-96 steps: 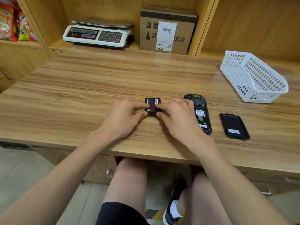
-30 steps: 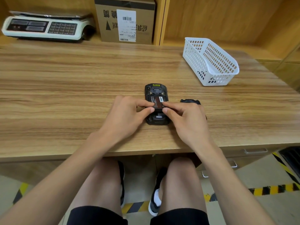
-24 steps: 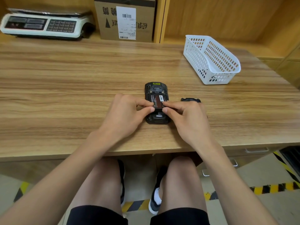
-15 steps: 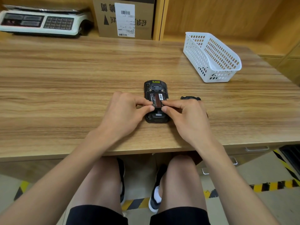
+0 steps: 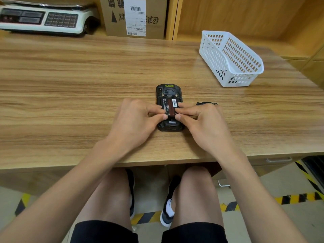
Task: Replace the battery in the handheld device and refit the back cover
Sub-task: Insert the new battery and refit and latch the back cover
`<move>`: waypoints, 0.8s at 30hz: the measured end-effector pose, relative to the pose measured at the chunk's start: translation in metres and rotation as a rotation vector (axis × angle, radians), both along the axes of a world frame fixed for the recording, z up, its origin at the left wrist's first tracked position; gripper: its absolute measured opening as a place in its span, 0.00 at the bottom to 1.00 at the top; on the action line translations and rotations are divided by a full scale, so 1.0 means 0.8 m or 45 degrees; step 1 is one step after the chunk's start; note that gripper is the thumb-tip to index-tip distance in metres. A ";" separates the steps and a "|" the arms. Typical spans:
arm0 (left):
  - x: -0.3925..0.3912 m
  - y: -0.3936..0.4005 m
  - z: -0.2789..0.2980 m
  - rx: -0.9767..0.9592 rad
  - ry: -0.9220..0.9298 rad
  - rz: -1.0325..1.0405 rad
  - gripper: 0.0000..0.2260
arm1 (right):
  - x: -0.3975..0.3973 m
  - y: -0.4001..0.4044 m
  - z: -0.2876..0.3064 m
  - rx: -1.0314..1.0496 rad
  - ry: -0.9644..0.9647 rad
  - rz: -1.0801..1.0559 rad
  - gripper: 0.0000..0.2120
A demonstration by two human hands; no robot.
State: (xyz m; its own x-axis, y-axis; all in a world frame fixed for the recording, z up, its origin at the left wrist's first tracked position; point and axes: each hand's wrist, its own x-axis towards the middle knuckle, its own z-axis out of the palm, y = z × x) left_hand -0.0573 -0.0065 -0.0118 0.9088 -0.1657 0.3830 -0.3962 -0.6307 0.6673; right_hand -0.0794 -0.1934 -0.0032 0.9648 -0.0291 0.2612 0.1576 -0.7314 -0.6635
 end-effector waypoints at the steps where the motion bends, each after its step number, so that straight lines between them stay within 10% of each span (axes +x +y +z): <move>1: 0.000 0.000 0.000 0.011 0.005 0.000 0.07 | 0.000 0.000 0.001 -0.004 0.010 0.004 0.10; 24: 0.001 0.003 0.009 0.384 -0.244 -0.174 0.11 | 0.004 -0.002 0.005 -0.161 0.056 0.055 0.09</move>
State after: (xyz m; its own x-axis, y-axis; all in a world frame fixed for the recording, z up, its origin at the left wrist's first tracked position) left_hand -0.0565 -0.0039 -0.0047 0.7870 -0.4115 0.4596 -0.5898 -0.7204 0.3649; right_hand -0.0762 -0.1948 0.0010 0.9751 0.0435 0.2177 0.1638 -0.8029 -0.5732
